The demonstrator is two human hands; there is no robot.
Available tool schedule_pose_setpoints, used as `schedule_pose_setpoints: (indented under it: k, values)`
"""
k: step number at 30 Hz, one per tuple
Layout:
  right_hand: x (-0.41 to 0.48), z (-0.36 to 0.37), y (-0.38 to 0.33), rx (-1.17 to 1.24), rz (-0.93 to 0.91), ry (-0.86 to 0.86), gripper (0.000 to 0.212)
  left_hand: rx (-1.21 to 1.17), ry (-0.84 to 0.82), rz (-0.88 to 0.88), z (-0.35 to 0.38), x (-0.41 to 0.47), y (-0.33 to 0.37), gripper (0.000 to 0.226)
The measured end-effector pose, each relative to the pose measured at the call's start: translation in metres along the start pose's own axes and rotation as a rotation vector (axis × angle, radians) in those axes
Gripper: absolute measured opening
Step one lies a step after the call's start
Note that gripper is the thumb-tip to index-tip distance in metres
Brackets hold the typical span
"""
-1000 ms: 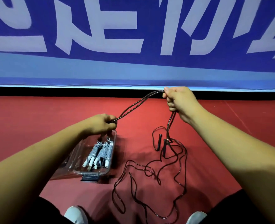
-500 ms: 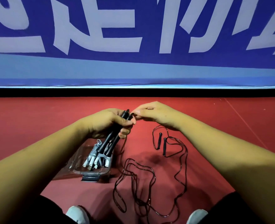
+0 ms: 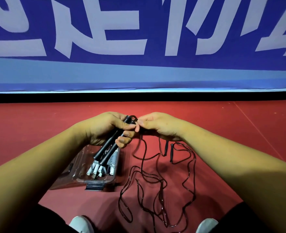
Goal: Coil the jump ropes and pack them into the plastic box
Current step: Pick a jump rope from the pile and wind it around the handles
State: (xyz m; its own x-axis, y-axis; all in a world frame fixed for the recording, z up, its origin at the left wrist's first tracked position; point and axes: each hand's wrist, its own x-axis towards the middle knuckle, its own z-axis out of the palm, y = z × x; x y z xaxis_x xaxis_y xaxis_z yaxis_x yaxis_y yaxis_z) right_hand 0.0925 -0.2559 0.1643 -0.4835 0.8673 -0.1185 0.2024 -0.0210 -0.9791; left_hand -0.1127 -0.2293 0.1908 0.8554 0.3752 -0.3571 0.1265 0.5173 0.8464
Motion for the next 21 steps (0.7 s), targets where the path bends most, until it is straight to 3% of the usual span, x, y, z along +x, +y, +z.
schedule_pose_setpoints:
  k: [2,6,15,21]
  values:
    - [-0.003,-0.002,-0.005,0.020,-0.004,-0.022,0.033,-0.006,-0.007,0.012,-0.001,-0.002,0.001,0.034]
    - [-0.003,-0.017,-0.016,-0.064,-0.074,0.189,0.032,0.039,0.042,0.014,-0.006,-0.008,0.006,0.033]
    - [-0.010,-0.034,-0.014,-0.185,-0.105,0.356,0.035,0.181,0.234,-0.049,-0.002,-0.010,0.005,0.005]
    - [-0.008,-0.031,-0.018,-0.081,-0.100,0.392,0.035,0.150,0.346,0.121,0.010,-0.002,0.010,0.021]
